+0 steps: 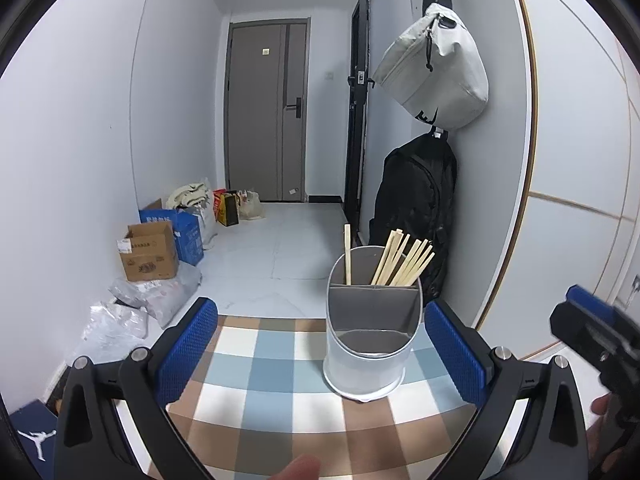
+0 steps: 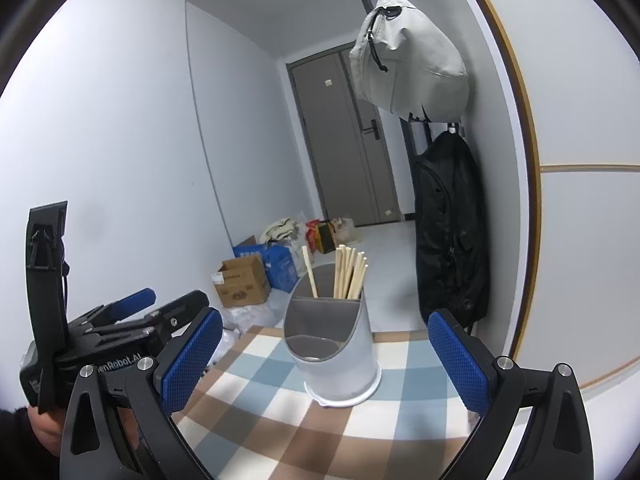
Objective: Organize utensils
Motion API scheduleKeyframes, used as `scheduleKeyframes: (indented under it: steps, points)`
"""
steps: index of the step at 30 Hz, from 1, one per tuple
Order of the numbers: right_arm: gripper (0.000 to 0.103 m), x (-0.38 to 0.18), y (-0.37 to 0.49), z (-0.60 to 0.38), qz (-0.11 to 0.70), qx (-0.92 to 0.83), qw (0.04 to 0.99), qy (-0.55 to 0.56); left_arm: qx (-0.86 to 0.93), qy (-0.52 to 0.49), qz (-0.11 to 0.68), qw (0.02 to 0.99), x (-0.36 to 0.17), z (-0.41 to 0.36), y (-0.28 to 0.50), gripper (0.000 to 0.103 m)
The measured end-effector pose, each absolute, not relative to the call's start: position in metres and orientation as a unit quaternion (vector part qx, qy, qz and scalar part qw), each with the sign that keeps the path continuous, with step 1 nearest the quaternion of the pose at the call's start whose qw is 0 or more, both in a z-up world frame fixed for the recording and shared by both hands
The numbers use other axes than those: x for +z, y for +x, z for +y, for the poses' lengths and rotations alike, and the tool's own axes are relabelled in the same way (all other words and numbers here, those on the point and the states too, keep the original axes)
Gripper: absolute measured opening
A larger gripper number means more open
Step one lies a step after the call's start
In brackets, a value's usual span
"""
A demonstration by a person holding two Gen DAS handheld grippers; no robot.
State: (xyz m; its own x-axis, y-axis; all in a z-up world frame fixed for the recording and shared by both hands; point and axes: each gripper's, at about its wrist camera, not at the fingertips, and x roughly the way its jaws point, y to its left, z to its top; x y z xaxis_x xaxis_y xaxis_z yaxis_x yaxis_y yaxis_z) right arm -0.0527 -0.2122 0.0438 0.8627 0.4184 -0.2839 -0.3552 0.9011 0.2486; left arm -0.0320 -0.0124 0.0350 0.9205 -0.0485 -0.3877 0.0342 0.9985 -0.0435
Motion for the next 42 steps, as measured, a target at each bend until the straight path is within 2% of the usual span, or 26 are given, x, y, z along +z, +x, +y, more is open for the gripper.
scheduleKeyframes:
  steps: [42]
  points:
    - [0.103, 0.0399, -0.0501, -0.2149, 0.183, 0.207, 0.956, 0.093, -0.028, -0.033, 0.219, 0.975, 0.0289, -0.0054, -0.0303, 0.101]
